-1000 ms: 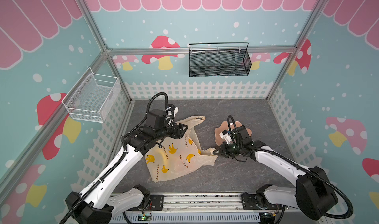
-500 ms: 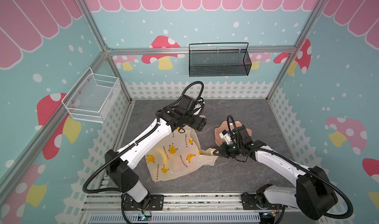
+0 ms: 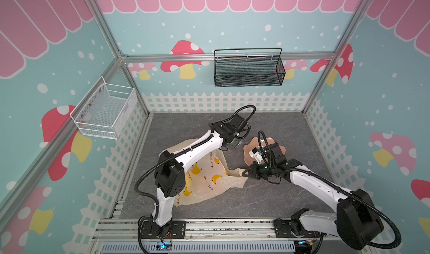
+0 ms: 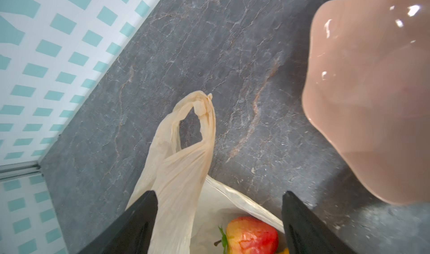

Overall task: Place the fruits into the plastic bag
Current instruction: Pick up the plastic bag from the center of the table.

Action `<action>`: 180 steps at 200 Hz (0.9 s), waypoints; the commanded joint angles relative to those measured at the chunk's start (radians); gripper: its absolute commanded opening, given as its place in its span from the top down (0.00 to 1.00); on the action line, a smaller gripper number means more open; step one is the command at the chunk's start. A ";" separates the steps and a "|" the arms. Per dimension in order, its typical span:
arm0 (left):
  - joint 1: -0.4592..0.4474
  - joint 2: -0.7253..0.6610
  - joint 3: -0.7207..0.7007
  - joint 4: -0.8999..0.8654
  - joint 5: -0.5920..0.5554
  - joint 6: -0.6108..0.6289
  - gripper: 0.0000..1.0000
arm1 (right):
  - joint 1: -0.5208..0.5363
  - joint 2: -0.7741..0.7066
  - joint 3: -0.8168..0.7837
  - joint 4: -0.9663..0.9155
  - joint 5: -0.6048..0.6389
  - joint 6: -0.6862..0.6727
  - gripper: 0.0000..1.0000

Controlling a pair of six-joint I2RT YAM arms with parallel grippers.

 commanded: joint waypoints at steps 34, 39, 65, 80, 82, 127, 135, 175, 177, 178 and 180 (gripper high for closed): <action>-0.009 0.123 0.087 0.020 -0.193 0.112 0.17 | -0.001 -0.040 0.018 -0.029 -0.002 -0.019 1.00; -0.008 0.134 0.090 0.026 -0.200 0.121 0.18 | -0.001 -0.042 0.019 -0.032 0.000 -0.019 1.00; 0.003 0.180 0.115 0.050 -0.257 0.141 0.22 | -0.001 -0.056 0.014 -0.041 0.004 -0.017 1.00; 0.015 0.191 0.126 0.063 -0.258 0.138 0.28 | -0.002 -0.064 0.005 -0.042 0.007 -0.014 1.00; 0.017 0.192 0.126 0.065 -0.261 0.138 0.29 | -0.001 -0.065 0.003 -0.041 0.006 -0.014 1.00; 0.066 0.151 0.120 0.103 -0.271 0.128 0.80 | -0.001 -0.062 0.007 -0.042 0.010 -0.012 1.00; 0.075 0.134 0.121 0.104 -0.261 0.120 0.90 | -0.001 -0.057 0.015 -0.042 0.013 -0.012 1.00; 0.112 -0.004 0.091 0.093 -0.168 0.044 1.00 | -0.001 -0.026 0.099 -0.042 0.041 -0.030 1.00; 0.114 -0.013 0.090 0.091 -0.164 0.037 1.00 | -0.001 -0.023 0.106 -0.043 0.043 -0.032 1.00; 0.115 -0.015 0.090 0.089 -0.162 0.034 1.00 | -0.001 -0.021 0.108 -0.042 0.044 -0.032 1.00; 0.117 -0.024 0.088 0.085 -0.154 0.028 1.00 | -0.002 -0.018 0.112 -0.041 0.044 -0.033 1.00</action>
